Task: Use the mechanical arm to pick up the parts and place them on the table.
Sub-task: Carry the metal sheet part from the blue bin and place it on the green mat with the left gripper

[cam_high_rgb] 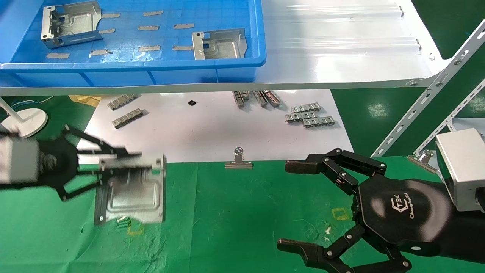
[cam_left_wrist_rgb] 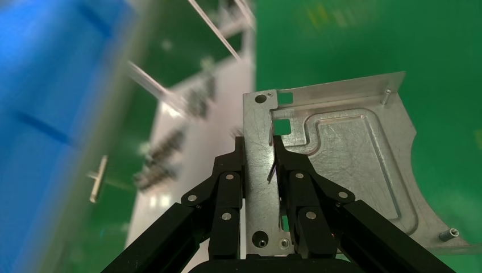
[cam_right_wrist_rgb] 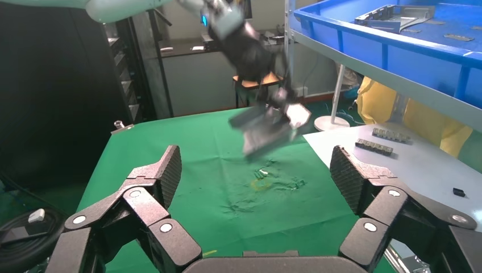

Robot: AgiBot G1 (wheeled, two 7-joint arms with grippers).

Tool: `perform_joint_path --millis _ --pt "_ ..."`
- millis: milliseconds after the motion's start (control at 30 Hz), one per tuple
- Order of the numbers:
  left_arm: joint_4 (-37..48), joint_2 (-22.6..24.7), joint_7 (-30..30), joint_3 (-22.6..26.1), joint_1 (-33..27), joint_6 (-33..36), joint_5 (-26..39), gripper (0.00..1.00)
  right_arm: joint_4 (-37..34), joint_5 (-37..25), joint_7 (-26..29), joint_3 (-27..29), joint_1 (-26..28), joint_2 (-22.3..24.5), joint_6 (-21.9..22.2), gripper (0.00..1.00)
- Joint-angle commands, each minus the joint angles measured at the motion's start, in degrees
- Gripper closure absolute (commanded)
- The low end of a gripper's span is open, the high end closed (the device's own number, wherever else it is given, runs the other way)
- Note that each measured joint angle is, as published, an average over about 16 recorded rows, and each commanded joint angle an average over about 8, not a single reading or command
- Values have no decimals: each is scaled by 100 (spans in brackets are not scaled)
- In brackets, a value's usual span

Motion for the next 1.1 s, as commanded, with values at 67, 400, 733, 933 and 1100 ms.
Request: perform_joint_path --millis 67,400,733,933,1100 --pt "100 82 616 258 195 -22 191 100 0 0 0 0 0 0 0 0" --pt "1512 639 2063 512 301 -318 491 100 0 1 0 -1 0 0 0 0" --pt "2411 860 2448 705 86 -70 723 3 0 1 -1 -1 0 1 1 0" --pt "2725 919 2600 797 -27 -73 786 0 0 1 -1 -2 0 1 1 0" --pt "2957 988 2638 845 -104 -65 807 0 0 1 -1 -2 1 1 1 0"
